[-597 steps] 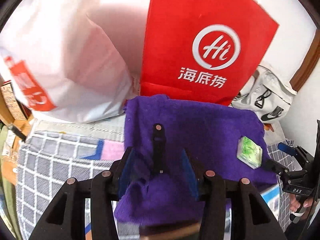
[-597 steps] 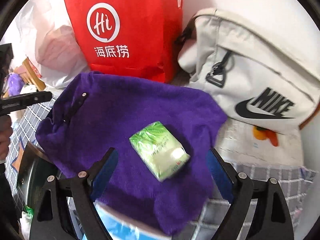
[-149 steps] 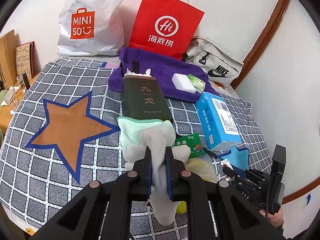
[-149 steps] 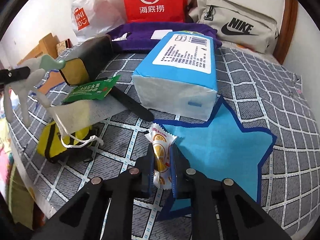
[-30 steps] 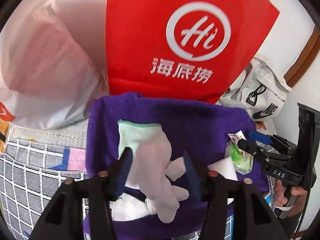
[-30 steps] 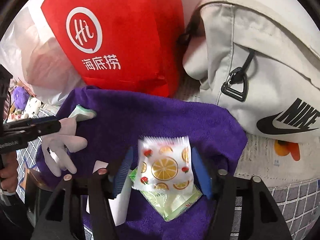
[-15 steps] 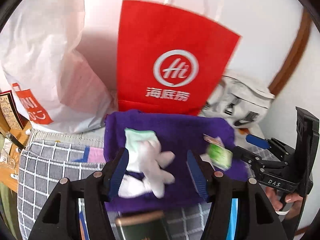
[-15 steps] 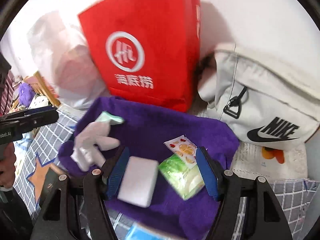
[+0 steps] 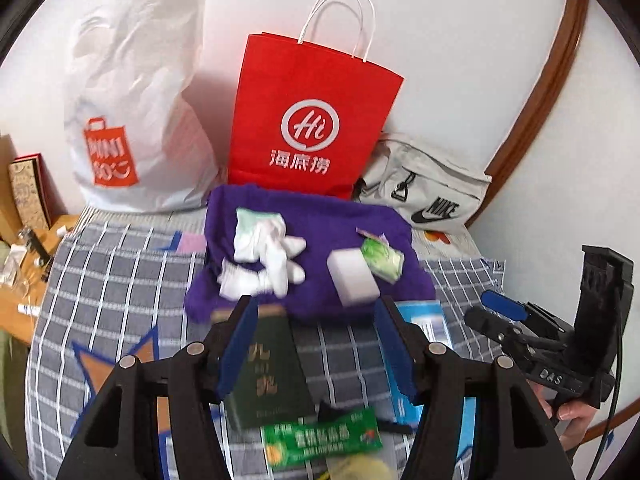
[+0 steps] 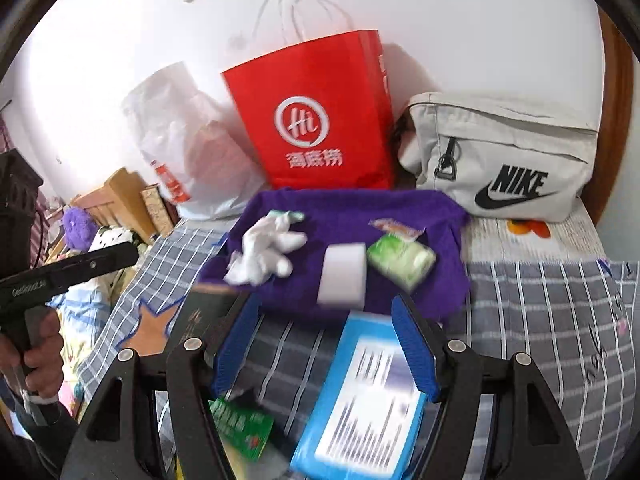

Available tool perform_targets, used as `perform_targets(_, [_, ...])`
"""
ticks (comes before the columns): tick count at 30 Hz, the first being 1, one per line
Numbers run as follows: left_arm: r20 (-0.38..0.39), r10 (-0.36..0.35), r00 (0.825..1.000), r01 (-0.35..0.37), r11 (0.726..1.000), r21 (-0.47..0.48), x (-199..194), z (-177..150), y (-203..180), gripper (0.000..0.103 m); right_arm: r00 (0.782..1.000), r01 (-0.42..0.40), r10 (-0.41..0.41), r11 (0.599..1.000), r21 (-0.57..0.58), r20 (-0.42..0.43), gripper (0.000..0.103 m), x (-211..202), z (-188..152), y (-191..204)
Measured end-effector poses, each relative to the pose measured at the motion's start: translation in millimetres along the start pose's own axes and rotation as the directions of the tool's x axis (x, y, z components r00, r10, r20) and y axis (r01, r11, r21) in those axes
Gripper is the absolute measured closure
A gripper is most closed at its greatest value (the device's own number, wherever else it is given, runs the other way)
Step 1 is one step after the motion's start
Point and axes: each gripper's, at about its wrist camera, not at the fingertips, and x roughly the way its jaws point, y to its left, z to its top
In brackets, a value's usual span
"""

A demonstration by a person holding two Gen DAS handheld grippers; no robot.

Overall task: Organize soft objects
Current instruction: 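Grasp the green snack packet on the bed with the right tool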

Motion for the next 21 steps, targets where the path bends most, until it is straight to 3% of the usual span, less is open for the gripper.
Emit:
perform_targets(9, [-0.048, 0.026, 0.999, -0.025, 1.000, 0.006, -13.9, -66.2, 4.3, 0.044, 0.998, -0.010, 0.005, 0.997, -0.078, -0.055, 0.035, -12.5, -71.9, 28.1])
perform_targets(13, [-0.071, 0.057, 0.996, -0.057, 0.998, 0.006, -10.9, -94.4, 10.8, 0.044, 0.994, -0.050, 0.042, 0.996, -0.076, -0.105, 0.045, -5.7, -99.6, 32.2])
perform_targets(21, [-0.127, 0.040, 0.991, -0.046, 0.998, -0.045, 4.5, -130.2, 33.1, 0.044, 0.981, -0.101, 0.090, 0.993, -0.057, -0.170, 0.050, 24.1, -122.4, 50.1])
